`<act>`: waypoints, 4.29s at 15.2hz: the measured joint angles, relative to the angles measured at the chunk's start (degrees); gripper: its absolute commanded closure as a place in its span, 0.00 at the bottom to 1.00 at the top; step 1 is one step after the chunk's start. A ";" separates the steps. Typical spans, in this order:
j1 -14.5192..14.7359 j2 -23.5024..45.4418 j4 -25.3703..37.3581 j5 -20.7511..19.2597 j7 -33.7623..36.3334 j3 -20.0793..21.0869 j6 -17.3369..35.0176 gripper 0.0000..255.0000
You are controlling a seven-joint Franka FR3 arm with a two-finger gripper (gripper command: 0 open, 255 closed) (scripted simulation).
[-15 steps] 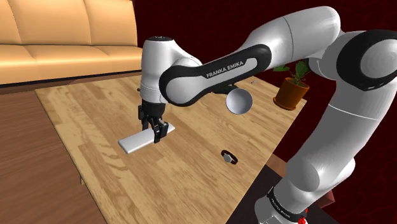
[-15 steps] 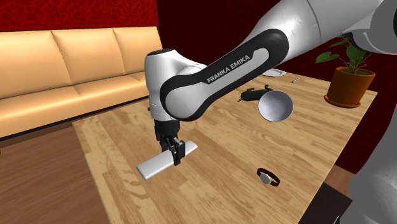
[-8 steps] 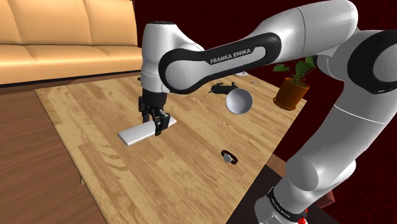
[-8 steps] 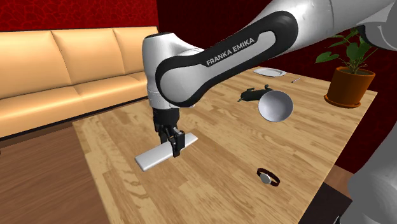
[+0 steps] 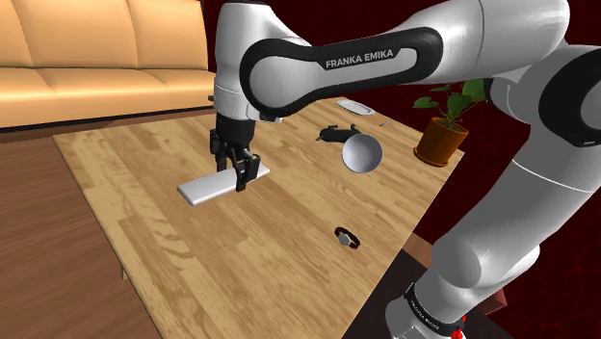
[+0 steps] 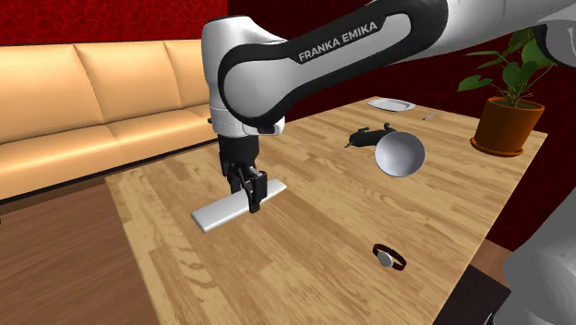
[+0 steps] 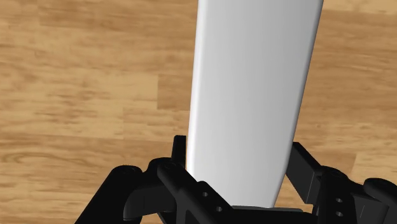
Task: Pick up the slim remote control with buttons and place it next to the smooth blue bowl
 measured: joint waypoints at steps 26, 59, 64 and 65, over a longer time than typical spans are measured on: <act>-4.43 -21.78 -2.04 16.18 -20.91 -11.67 -13.35 1.00; -12.18 -36.63 -24.31 10.14 -61.57 -44.76 -10.20 1.00; -12.06 -36.08 -27.91 10.39 -61.57 -44.34 -6.04 1.00; -12.09 -36.06 -28.62 10.39 -61.73 -44.39 -5.31 1.00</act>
